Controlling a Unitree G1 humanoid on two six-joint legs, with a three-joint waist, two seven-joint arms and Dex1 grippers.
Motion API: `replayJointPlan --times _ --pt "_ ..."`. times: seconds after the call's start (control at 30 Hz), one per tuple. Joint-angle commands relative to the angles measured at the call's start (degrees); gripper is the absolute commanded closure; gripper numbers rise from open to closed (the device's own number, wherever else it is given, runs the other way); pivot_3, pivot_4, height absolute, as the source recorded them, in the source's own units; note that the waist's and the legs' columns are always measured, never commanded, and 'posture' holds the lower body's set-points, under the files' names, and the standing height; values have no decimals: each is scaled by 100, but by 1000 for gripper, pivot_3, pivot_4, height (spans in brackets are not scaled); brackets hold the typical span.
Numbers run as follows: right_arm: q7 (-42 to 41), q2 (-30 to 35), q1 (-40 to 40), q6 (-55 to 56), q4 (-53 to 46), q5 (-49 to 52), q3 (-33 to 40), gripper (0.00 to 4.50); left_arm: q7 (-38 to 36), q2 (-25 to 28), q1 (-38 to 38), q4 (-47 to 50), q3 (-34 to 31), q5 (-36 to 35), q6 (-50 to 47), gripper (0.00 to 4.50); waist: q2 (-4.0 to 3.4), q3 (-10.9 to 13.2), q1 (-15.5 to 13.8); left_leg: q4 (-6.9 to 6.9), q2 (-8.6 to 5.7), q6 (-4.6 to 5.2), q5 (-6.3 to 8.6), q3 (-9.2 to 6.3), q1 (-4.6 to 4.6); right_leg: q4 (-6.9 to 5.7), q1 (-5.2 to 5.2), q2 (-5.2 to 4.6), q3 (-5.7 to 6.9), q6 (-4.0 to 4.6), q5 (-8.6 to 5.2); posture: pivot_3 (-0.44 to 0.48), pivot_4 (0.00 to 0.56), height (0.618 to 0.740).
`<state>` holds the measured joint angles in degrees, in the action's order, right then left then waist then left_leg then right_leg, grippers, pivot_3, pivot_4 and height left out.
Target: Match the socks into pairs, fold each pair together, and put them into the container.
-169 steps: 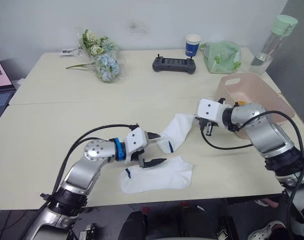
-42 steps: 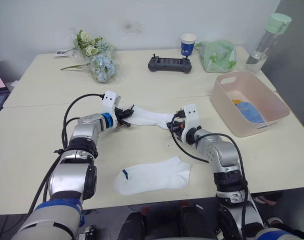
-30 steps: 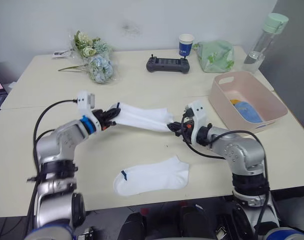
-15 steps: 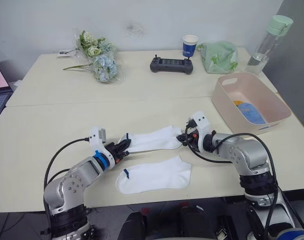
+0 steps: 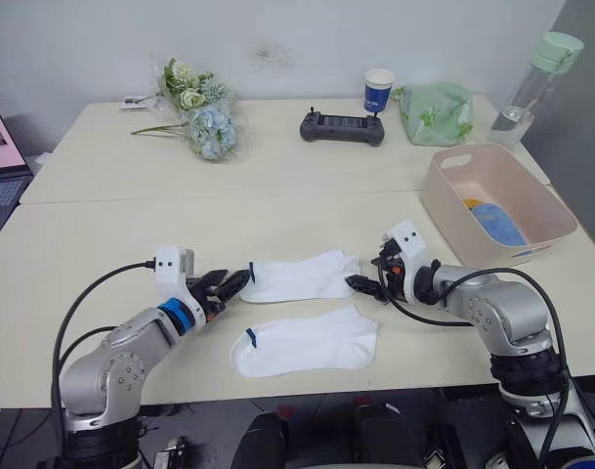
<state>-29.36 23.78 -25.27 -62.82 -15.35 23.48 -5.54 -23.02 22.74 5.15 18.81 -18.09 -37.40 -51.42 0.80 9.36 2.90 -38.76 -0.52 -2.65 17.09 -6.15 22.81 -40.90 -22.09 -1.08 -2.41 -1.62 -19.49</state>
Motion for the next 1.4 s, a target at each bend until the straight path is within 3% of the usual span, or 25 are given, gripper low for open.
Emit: replayJointPlan --times 0.03,0.2,0.33,0.63,0.77,0.97,1.17,1.4 --pt "72 -162 1 120 -234 141 180 0 -396 326 61 18 225 158 358 763 0 0 3 1 0 0 0 0 -1 0 0 0 0 0 0 0 150 740" --pt "347 -510 -22 370 89 -34 113 0 -637 501 261 -425 663 504 716 763 0 0 2 3 0 0 0 -1 0 2 0 1 2 0 0 0 150 740" --pt "489 -716 -101 538 327 -119 120 0 -615 517 484 -909 783 712 761 1565 0 0 11 3 0 0 0 -2 -1 -1 -1 1 4 0 0 0 150 740" --pt "259 -712 -100 642 345 -125 -55 3119 -1090 599 576 -1023 1001 683 760 4455 0 0 24 3 0 0 0 -3 -1 0 -2 1 3 0 0 0 150 740" --pt "203 -756 -147 693 337 -105 -47 4459 -1157 539 573 -960 894 562 782 4500 0 0 25 4 1 0 0 -4 -1 0 -2 1 3 0 0 0 150 740" --pt "133 -693 -141 583 93 0 54 4459 -1146 440 620 -740 454 156 837 4500 -1 1 24 3 1 0 0 -5 1 0 -3 1 4 0 0 0 150 740" --pt "56 -576 -249 -324 -788 990 955 4459 -1117 733 593 59 -229 -947 61 4500 0 2 22 4 2 0 0 -8 3 1 -3 1 4 0 0 0 150 740" --pt "-32 -179 24 -1540 -1841 2399 1826 4459 -1223 1363 -439 979 -1004 -2419 -874 4500 -1 2 32 10 5 4 2 -9 -2 4 0 1 3 0 0 0 150 740"
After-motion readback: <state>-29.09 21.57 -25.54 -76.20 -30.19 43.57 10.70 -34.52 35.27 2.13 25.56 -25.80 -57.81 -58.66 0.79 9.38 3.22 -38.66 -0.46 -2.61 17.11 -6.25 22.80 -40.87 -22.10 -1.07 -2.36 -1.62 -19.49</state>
